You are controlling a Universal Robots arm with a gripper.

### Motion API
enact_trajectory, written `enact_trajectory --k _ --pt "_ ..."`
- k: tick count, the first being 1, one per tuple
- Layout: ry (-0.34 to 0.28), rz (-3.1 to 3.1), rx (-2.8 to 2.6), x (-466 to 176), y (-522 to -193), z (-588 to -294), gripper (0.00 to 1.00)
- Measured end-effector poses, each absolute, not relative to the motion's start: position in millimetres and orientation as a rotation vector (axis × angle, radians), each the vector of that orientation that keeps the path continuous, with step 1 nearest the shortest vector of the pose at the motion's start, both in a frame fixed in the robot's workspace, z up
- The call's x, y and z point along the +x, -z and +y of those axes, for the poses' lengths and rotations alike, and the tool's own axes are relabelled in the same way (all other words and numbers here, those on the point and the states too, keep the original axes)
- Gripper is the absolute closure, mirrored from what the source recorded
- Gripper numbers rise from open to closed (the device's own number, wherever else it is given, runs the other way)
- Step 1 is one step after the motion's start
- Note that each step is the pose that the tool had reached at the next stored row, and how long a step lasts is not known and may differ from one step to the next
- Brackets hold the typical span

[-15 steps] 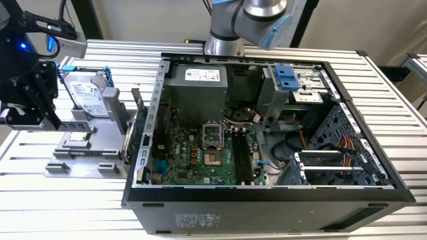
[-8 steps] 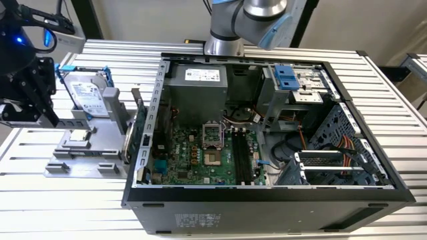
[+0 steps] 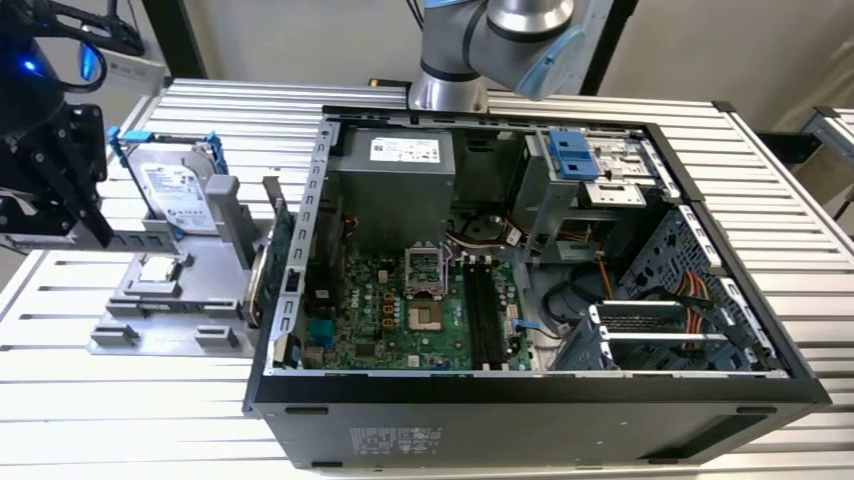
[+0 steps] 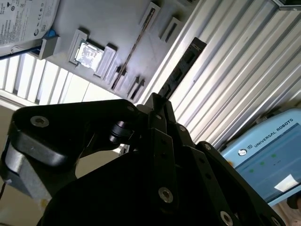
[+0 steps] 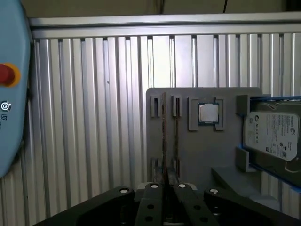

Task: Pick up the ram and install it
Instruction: 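Pick up the ram and move it above insertion slot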

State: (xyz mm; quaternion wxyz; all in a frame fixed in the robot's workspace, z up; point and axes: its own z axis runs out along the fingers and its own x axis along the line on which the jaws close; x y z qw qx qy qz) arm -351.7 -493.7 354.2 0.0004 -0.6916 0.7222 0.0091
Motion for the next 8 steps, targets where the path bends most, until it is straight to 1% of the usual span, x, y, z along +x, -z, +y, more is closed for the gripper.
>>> enact_trajectory --k 8 --pt "-0.028 2.269 -2.172 -351.8 -362.0 -493.7 1.00"
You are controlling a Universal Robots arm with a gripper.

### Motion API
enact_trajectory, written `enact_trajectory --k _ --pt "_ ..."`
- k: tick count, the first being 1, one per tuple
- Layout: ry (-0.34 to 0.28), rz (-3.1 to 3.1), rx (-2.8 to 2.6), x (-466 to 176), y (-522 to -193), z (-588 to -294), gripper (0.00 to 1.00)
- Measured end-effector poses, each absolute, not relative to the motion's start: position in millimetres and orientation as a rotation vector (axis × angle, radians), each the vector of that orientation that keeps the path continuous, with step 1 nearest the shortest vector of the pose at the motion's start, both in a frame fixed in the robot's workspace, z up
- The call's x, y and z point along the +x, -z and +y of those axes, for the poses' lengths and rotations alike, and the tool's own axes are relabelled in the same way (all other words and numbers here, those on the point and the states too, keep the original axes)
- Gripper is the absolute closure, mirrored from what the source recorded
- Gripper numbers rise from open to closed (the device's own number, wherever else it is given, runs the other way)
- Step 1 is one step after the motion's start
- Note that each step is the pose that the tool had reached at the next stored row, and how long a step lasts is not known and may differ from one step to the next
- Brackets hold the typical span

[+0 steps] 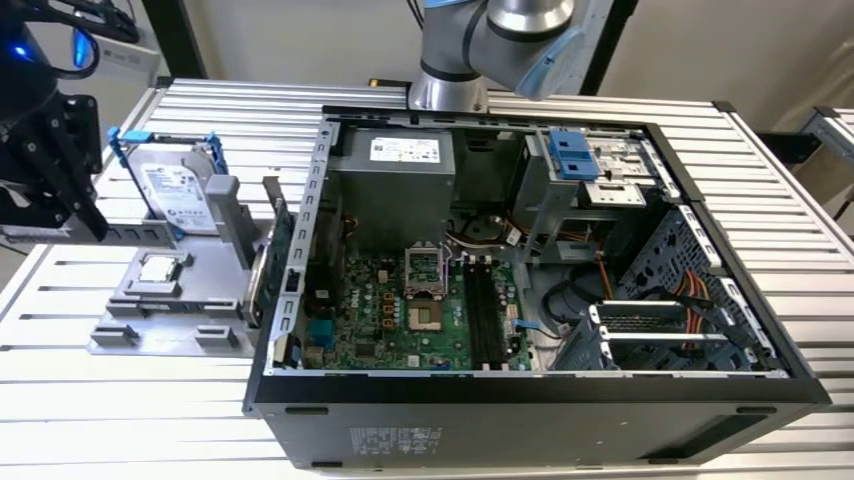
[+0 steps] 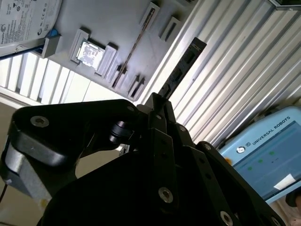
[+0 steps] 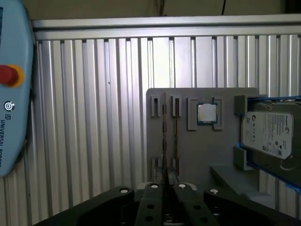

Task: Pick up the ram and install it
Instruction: 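Pick up the ram and move it above insertion slot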

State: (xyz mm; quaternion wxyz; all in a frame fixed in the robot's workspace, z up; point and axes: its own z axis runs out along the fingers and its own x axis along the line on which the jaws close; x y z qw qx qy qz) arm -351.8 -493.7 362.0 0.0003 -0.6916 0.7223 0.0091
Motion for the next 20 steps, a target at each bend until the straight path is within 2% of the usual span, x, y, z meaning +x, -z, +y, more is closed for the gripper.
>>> enact_trajectory --k 20 --pt "-0.028 2.269 -2.172 -351.8 -377.8 -493.7 1.00"
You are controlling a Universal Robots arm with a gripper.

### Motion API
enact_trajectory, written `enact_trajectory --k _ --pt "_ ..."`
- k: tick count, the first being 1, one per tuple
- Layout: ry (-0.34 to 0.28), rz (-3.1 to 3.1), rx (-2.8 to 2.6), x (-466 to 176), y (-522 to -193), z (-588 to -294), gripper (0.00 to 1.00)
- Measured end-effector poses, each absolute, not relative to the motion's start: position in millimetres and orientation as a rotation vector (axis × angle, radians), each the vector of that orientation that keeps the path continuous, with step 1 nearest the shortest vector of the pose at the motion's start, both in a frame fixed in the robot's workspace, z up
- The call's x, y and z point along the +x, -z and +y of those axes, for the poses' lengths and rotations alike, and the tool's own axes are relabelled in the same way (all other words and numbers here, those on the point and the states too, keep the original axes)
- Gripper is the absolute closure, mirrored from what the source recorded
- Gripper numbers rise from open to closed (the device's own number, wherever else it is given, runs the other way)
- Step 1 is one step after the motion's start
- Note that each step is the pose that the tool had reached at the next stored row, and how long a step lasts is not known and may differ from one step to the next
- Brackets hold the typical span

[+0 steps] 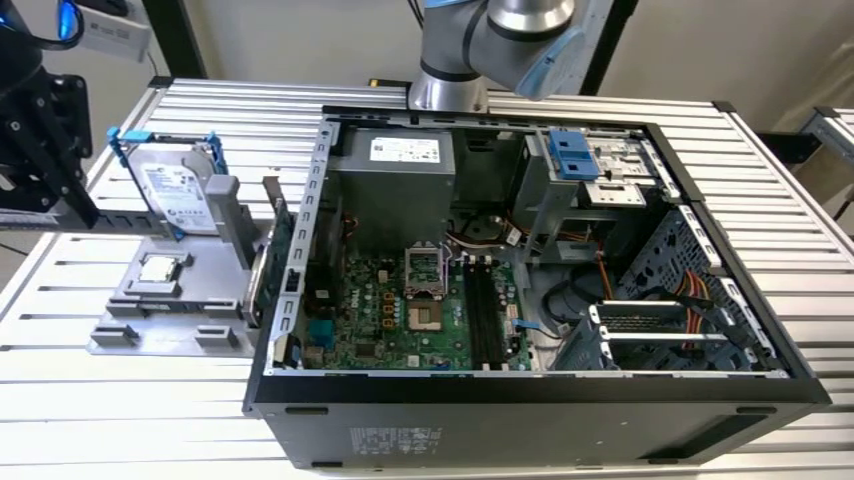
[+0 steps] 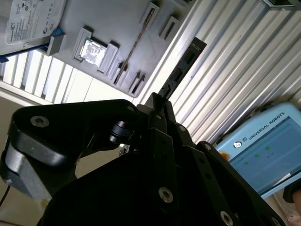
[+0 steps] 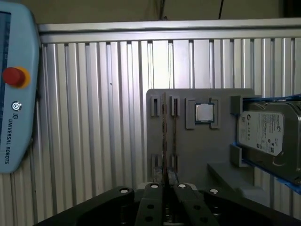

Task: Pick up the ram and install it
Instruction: 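Pick up the ram and move it above insertion slot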

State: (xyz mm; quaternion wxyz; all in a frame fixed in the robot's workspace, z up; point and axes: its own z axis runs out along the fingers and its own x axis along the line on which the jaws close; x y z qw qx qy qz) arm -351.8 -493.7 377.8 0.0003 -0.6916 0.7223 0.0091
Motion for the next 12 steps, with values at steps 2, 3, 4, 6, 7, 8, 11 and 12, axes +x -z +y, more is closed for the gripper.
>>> enact_trajectory --k 2,3,4,6,7,8,11,12 --pt "-0.028 2.269 -2.172 -351.8 -379.3 -493.7 1.00" --pt "-0.029 2.269 -2.172 -351.8 -380.1 -493.7 1.00" --pt "-0.028 2.269 -2.172 -351.8 -380.7 -493.7 1.00" --pt "-0.029 2.269 -2.172 -351.8 -382.2 -493.7 1.00" --pt "-0.029 2.269 -2.172 -351.8 -382.9 -493.7 1.00" --pt "-0.029 2.269 -2.172 -351.8 -383.5 -493.7 1.00" --pt "-0.028 2.268 -2.172 -351.8 -385.6 -493.7 1.00" --pt "-0.029 2.268 -2.172 -351.7 -385.8 -493.7 1.00"
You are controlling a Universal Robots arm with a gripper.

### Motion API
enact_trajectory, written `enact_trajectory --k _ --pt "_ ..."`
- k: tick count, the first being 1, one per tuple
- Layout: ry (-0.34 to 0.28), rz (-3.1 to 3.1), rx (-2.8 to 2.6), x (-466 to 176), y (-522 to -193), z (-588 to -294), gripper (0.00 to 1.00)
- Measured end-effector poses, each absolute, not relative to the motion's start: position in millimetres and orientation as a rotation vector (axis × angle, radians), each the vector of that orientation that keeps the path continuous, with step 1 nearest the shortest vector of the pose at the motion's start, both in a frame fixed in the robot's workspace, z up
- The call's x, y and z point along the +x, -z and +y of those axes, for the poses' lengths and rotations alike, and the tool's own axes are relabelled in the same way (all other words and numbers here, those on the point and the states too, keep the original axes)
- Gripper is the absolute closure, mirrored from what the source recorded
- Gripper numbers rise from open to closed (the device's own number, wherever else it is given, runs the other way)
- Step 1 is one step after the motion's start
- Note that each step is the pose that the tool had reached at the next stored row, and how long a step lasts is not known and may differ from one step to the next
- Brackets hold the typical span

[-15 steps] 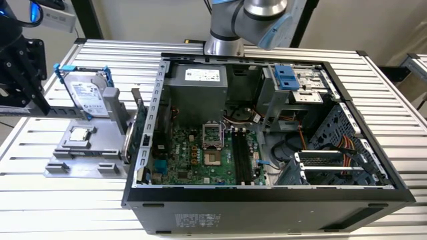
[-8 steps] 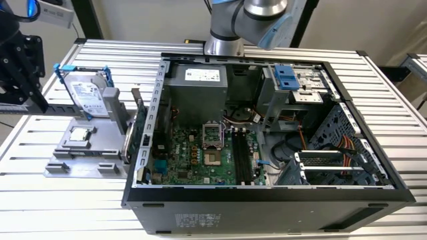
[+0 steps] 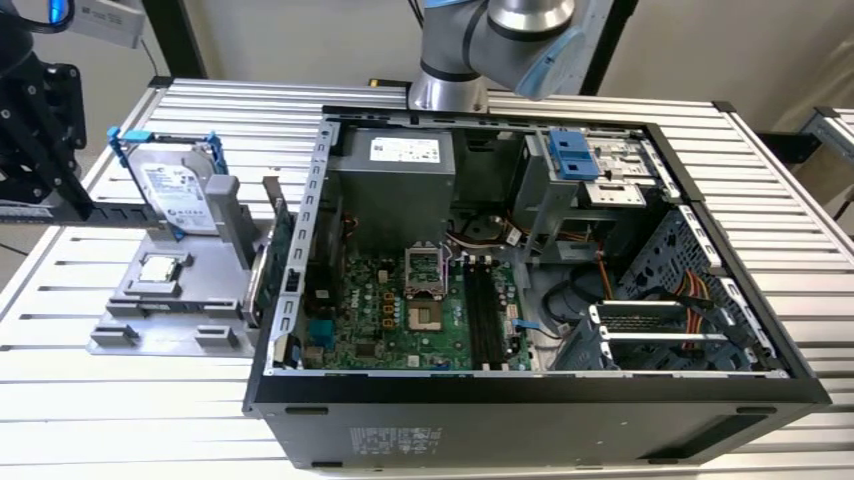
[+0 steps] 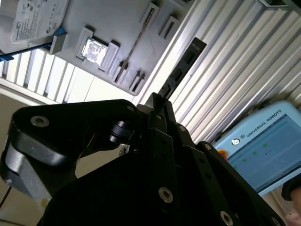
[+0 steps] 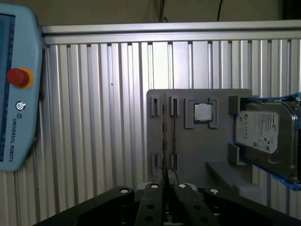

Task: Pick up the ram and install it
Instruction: 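Pick up the ram and move it above insertion slot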

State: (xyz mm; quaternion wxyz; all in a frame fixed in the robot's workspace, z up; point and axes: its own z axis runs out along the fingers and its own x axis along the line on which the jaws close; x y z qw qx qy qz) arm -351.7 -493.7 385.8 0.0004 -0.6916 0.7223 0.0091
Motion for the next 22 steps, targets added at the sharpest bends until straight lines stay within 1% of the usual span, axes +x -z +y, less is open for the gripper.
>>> enact_trajectory --k 22 --pt "-0.029 2.269 -2.172 -350.2 -386.6 -493.7 1.00"
